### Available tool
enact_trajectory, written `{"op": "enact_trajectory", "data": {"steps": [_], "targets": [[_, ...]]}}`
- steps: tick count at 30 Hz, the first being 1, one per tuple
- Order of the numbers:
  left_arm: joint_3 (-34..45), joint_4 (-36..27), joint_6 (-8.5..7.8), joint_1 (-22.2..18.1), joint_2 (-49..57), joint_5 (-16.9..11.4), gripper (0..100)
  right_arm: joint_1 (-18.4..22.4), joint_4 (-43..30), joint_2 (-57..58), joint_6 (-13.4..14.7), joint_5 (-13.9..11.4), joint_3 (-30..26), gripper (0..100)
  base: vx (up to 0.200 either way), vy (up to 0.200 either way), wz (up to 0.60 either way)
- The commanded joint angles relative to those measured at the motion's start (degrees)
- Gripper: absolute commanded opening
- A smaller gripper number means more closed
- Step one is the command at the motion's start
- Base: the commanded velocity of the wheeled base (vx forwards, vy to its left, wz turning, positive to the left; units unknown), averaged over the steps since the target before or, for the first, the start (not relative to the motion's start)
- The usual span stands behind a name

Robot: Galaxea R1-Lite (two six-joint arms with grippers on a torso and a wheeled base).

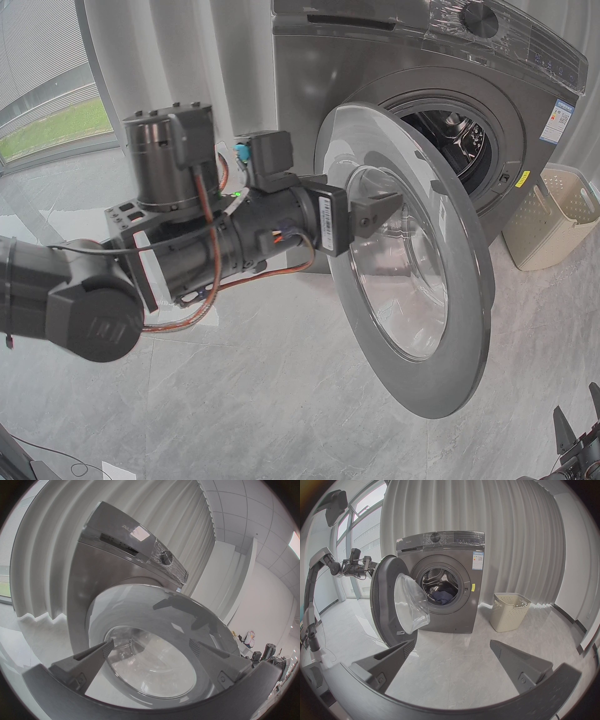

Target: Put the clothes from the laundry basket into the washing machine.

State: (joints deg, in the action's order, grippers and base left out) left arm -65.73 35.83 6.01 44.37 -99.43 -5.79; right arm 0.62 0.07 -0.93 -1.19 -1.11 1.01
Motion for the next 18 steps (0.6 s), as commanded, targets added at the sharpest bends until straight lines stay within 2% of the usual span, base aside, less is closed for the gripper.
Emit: {"op": "enact_trajectory", "data": {"steps": [1, 10, 11, 18], "targets": [[-4.23, -0.14, 0.14, 0.8, -5.08, -0.01, 100, -0.01, 0.01, 0.84, -0.04, -0.03, -1.01, 100, 0.0, 0.0, 0.0], [-12.75, -0.67, 0.05, 1.07, -11.32, -0.01, 100, -0.01, 0.01, 0.84, -0.04, -0.03, -1.01, 100, 0.0, 0.0, 0.0], [-15.57, -0.67, 0.14, 1.07, -13.07, -0.01, 100, -0.01, 0.01, 0.84, -0.04, -0.03, -1.01, 100, 0.0, 0.0, 0.0], [-20.58, -0.85, 0.85, 0.71, -16.5, 0.08, 100, -0.01, 0.01, 0.84, -0.04, -0.03, -1.01, 100, 0.0, 0.0, 0.0]]}}
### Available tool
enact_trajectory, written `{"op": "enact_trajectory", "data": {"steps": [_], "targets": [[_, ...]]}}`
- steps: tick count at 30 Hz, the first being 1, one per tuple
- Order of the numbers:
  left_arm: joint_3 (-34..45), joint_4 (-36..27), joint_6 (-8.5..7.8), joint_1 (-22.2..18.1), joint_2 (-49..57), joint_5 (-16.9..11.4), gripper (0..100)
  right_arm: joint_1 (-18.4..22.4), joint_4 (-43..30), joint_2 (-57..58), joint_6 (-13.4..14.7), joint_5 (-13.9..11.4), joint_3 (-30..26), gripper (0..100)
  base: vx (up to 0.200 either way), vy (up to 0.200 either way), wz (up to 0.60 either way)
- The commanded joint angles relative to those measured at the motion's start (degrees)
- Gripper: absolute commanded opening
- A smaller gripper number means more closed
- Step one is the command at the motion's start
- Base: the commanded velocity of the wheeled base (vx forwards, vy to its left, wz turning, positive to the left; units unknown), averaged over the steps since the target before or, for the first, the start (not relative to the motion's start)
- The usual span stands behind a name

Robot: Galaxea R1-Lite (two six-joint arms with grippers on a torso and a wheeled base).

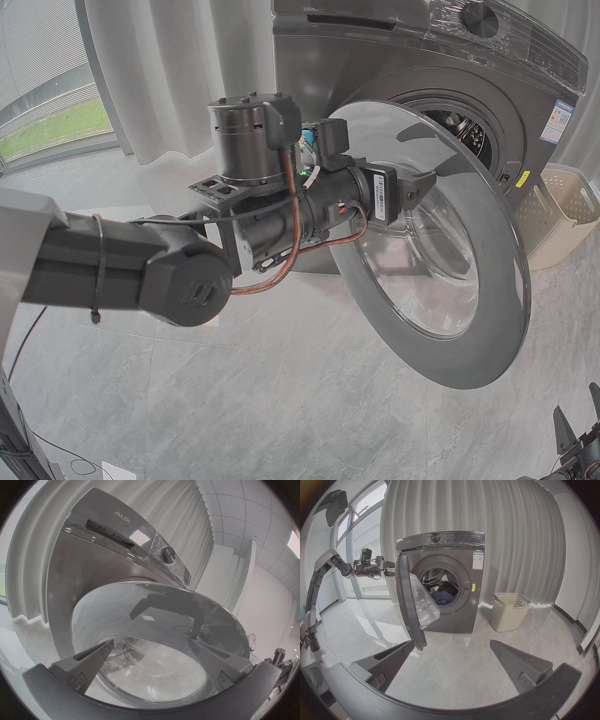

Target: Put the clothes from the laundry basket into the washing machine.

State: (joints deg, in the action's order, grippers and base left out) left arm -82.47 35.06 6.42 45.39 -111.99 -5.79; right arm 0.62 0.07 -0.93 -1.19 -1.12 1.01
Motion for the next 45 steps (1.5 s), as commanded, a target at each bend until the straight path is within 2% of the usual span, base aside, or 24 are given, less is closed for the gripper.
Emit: {"op": "enact_trajectory", "data": {"steps": [1, 6, 8, 11, 12, 13, 14, 16, 19, 23, 27, 33, 35, 37, 38, 40, 41, 42, 43, 45], "targets": [[-4.72, -0.08, 0.52, -0.39, -4.55, 0.25, 100, -0.01, 0.01, 0.84, -0.04, -0.02, -1.01, 100, 0.0, 0.0, 0.0], [-7.88, -0.17, 0.78, -0.65, -6.83, 0.6, 100, -0.01, 0.01, 0.84, -0.04, -0.02, -1.01, 100, 0.0, 0.0, 0.0], [-10.96, -0.34, 1.84, -0.83, -8.85, 1.13, 100, -0.01, 0.01, 0.84, -0.04, -0.02, -1.01, 100, 0.0, 0.0, 0.0], [-16.5, -1.66, 3.6, -0.91, -11.49, 4.21, 100, -0.01, 0.01, 0.84, -0.04, -0.02, -1.01, 100, 0.0, 0.0, 0.0], [-20.01, -2.63, 4.3, -0.83, -13.07, 6.23, 100, -0.01, 0.01, 0.84, -0.04, -0.02, -1.01, 100, 0.0, 0.0, 0.0], [-20.71, -2.89, 4.47, -0.83, -13.34, 6.58, 100, -0.01, 0.01, 0.84, -0.04, -0.02, -1.01, 100, 0.0, 0.0, 0.0], [-24.93, -4.12, 5.27, -0.83, -15.18, 8.69, 100, -0.01, 0.01, 0.84, -0.04, -0.02, -1.01, 100, 0.0, 0.0, 0.0], [-27.39, -4.91, 5.79, -0.83, -16.24, 9.92, 100, -0.01, 0.01, 0.84, -0.04, -0.02, -1.01, 100, 0.0, 0.0, 0.0], [-27.66, -5.53, 6.14, -0.83, -16.06, 10.45, 100, -0.01, 0.01, 0.84, -0.04, -0.02, -1.01, 100, 0.0, 0.0, 0.0], [-23.44, -6.76, 7.2, -0.74, -11.93, 11.5, 100, -0.01, 0.01, 0.84, -0.04, -0.02, -1.01, 100, 0.0, 0.0, 0.0], [-6.92, -7.02, 7.46, 0.67, 0.55, 11.5, 100, -0.01, 0.01, 0.84, -0.04, -0.02, -1.01, 100, 0.0, 0.0, 0.0], [24.29, -5.88, 7.11, 1.64, 23.05, 10.54, 100, -0.01, 0.01, 0.84, -0.04, -0.02, -1.01, 100, 0.0, 0.0, 0.0], [34.22, -5.88, 7.02, 0.93, 31.84, 9.83, 100, -0.01, 0.01, 0.84, -0.04, -0.02, -1.01, 100, 0.0, 0.0, 0.0], [40.55, -6.06, 6.76, 0.14, 38.25, 9.22, 100, -0.01, 0.01, 0.84, -0.04, -0.02, -1.01, 100, 0.0, 0.0, 0.0], [45.56, -6.67, 6.5, -1.53, 44.06, 8.69, 100, -0.01, 0.01, 0.84, -0.04, -0.02, -1.01, 100, 0.0, 0.0, 0.0], [50.04, -6.76, 5.88, -3.2, 49.59, 8.25, 100, -0.01, 0.01, 0.84, -0.04, -0.02, -1.01, 100, 0.0, 0.0, 0.0], [55.75, -7.29, 4.56, -5.13, 56.45, 7.72, 100, -0.01, 0.01, 0.84, -0.04, -0.02, -1.01, 100, 0.0, 0.0, 0.0], [55.75, -7.29, 4.56, -5.13, 56.45, 7.72, 100, -0.01, 0.01, 0.84, -0.04, -0.02, -1.01, 100, 0.0, 0.0, 0.0], [61.29, -8.52, 2.28, -7.42, 63.48, 7.55, 100, -0.01, 0.01, 0.84, -0.04, -0.02, -1.01, 100, 0.0, 0.0, 0.0], [65.86, -9.75, -0.54, -9.88, 69.54, 6.76, 100, -0.01, 0.01, 0.84, -0.04, -0.02, -1.01, 100, 0.0, 0.0, 0.0]]}}
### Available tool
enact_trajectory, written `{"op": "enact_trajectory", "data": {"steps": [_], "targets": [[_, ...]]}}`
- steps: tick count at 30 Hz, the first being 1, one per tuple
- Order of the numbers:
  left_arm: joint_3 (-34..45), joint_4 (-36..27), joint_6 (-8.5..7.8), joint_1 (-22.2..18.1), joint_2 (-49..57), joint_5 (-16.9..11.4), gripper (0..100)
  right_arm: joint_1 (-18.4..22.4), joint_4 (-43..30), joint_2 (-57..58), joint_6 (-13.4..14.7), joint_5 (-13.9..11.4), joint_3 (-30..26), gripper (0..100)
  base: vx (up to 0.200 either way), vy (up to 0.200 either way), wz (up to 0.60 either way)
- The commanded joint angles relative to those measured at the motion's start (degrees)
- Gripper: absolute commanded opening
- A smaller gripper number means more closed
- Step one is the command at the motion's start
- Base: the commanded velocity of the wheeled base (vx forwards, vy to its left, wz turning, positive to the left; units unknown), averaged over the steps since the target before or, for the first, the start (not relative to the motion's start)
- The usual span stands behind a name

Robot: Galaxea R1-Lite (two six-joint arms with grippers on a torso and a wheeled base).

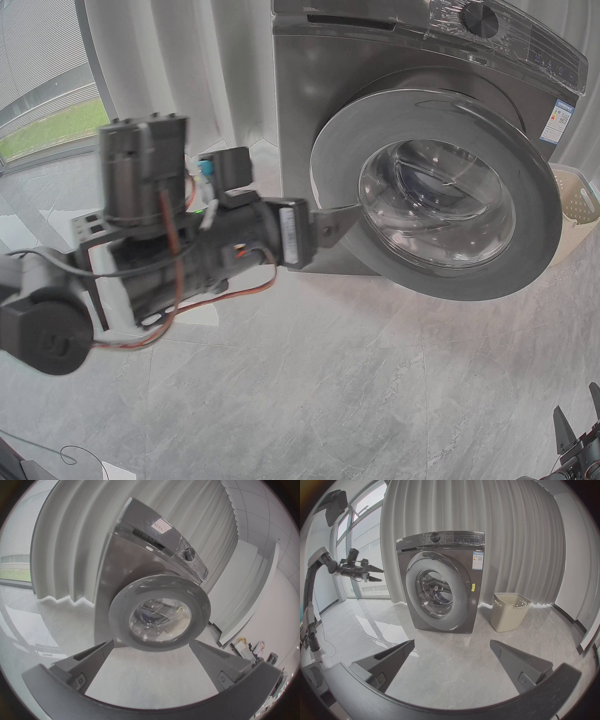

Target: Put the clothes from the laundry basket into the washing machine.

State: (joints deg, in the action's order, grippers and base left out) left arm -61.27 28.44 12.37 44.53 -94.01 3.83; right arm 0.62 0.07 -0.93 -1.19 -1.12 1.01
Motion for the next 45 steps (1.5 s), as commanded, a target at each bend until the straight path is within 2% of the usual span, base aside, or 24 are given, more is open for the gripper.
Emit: {"op": "enact_trajectory", "data": {"steps": [1, 3, 5, 8, 10, 13, 17, 22, 28, 30, 31, 33, 36, 38, 41, 45], "targets": [[46.5, -3.57, -7.98, -10.43, 54.29, -3.65, 100, -0.01, 0.01, 0.84, -0.04, -0.02, -1.01, 100, 0.0, 0.0, 0.0], [49.23, -4.09, -9.65, -13.42, 58.68, -5.23, 100, -0.01, 0.01, 0.84, -0.04, -0.02, -1.01, 100, 0.0, 0.0, 0.0], [51.34, -4.71, -10.18, -15.97, 62.55, -6.38, 100, -0.01, 0.01, 0.84, -0.04, -0.02, -1.01, 100, 0.0, 0.0, 0.0], [54.24, -6.2, -10.53, -20.98, 67.91, -6.55, 100, -0.01, 0.01, 0.84, -0.04, -0.02, -1.01, 100, 0.0, 0.0, 0.0], [54.77, -6.56, -10.62, -22.03, 69.14, -6.64, 100, -0.01, 0.01, 0.84, -0.04, -0.02, -1.01, 100, 0.0, 0.0, 0.0], [57.93, -10.34, -10.7, -27.57, 75.73, -6.55, 100, -0.01, 0.01, 0.84, -0.04, -0.02, -1.01, 100, 0.0, 0.0, 0.0], [61.27, -14.29, -11.06, -31.61, 82.24, -6.64, 100, -0.01, 0.01, 0.84, -0.04, -0.02, -1.01, 100, 0.0, 0.0, 0.0], [61.27, -21.67, -11.58, -35.66, 88.83, -6.73, 100, -0.01, 0.01, 0.84, -0.04, -0.02, -1.01, 100, 0.0, 0.0, 0.0], [61.27, -24.31, -10.79, -38.03, 89.0, -5.85, 100, -0.01, 0.01, 0.84, -0.04, -0.02, -1.01, 100, 0.0, 0.0, 0.0], [61.27, -24.84, -10.79, -41.46, 89.71, -5.76, 100, -0.01, 0.01, 0.84, 0.05, -0.02, -1.01, 100, 0.0, 0.0, 0.0], [61.27, -25.28, -11.49, -43.92, 90.76, -6.38, 100, -0.01, 0.01, 0.84, 0.05, -0.02, -1.01, 100, 0.0, 0.0, 0.0], [61.27, -25.54, -11.85, -45.67, 92.34, -6.38, 100, -0.01, 0.01, 0.84, 0.05, -0.02, -1.01, 100, 0.0, 0.0, 0.0], [61.27, -28.0, -11.93, -44.71, 93.22, -5.15, 100, -0.01, 0.01, 0.84, -0.04, -0.02, -1.01, 100, 0.0, 0.0, 0.0], [61.27, -28.88, -11.32, -44.36, 94.01, -4.18, 100, -0.01, 0.01, 0.84, 0.05, -0.02, -1.01, 100, 0.0, 0.0, 0.0], [61.27, -28.53, -12.29, -44.36, 94.01, -4.44, 100, -0.01, 0.01, 0.84, 0.05, -0.02, -1.01, 100, 0.0, 0.0, 0.0], [61.27, -28.62, -11.93, -44.36, 94.01, -4.88, 100, -0.01, 0.01, 0.84, -0.04, -0.02, -1.01, 100, 0.0, 0.0, 0.0]]}}
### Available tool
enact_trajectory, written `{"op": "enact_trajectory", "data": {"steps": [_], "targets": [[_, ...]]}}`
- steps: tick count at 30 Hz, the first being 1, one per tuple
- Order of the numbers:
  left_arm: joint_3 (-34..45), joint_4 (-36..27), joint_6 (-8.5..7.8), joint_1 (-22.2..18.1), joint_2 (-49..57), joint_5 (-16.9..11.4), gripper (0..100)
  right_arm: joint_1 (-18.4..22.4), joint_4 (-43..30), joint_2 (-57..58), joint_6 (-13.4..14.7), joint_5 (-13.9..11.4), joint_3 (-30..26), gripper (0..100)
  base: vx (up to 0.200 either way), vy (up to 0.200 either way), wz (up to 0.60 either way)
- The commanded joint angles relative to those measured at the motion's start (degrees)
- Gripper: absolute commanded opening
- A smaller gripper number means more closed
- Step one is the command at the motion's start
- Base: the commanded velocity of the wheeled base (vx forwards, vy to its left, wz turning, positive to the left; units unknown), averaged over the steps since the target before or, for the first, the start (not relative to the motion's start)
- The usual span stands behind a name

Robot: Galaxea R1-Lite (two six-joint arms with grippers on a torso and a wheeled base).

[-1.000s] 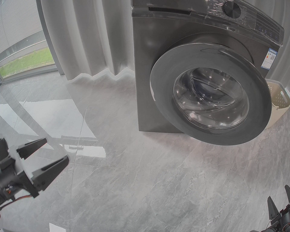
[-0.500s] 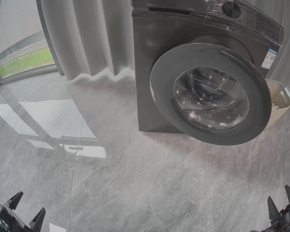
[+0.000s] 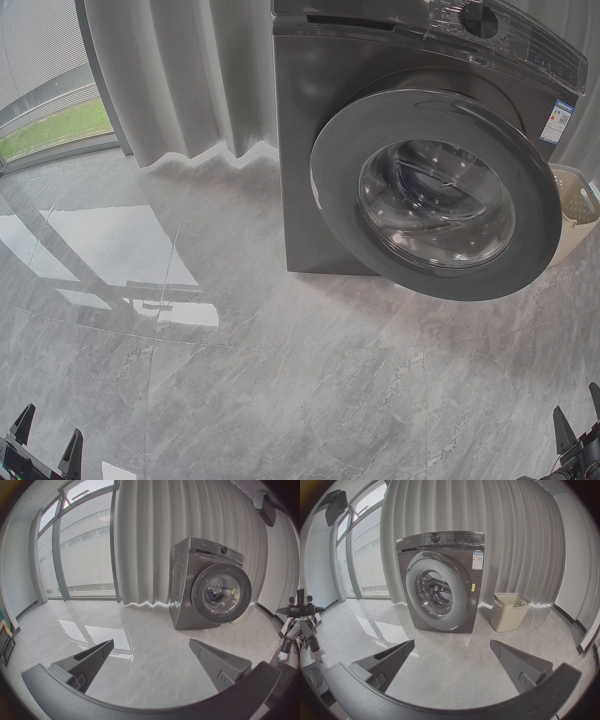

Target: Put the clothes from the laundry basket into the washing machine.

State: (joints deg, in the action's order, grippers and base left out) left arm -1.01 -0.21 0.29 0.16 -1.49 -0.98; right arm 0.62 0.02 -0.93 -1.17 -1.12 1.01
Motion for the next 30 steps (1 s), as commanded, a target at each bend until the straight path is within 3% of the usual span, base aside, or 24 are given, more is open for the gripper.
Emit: {"op": "enact_trajectory", "data": {"steps": [1, 9, 13, 14, 18, 21, 28, 30], "targets": [[1.01, 0.03, -0.03, 0.02, 1.49, -0.17, 100, -0.01, 0.06, 0.84, -0.06, -0.02, -1.01, 100, 0.0, 0.0, 0.0], [1.01, 0.03, -0.2, 0.11, 1.49, -0.17, 100, -0.01, 1.12, 0.84, 0.64, 0.59, -0.75, 100, 0.0, 0.0, 0.0], [1.01, 0.03, -0.2, 0.02, 1.49, -0.17, 100, -0.53, 3.58, -1.71, 3.72, 1.39, 10.15, 100, 0.0, -0.2, 0.0], [1.01, 0.03, -0.2, 0.02, 1.49, -0.17, 100, -0.71, 3.49, -2.5, 3.98, 1.39, 10.68, 100, 0.0, -0.2, 0.0], [1.01, 0.03, -0.03, 0.11, 1.49, -0.17, 100, -3.79, 0.94, -11.03, 6.36, -0.02, 11.73, 100, 0.0, -0.2, 0.0], [1.01, 0.03, -0.12, 0.02, 1.49, -0.17, 100, -8.09, 1.91, -22.01, 10.05, -2.92, 11.64, 100, 0.0, -0.2, 0.0], [1.01, 0.03, -0.12, 0.02, 1.49, -0.17, 100, -13.37, 18.34, -43.9, 14.71, -3.62, 15.07, 100, 0.0, -0.2, 0.0], [1.01, 0.03, -0.03, 0.02, 1.49, -0.17, 100, -16.44, 24.15, -51.02, 17.69, -3.01, 15.86, 100, 0.0, -0.2, 0.0]]}}
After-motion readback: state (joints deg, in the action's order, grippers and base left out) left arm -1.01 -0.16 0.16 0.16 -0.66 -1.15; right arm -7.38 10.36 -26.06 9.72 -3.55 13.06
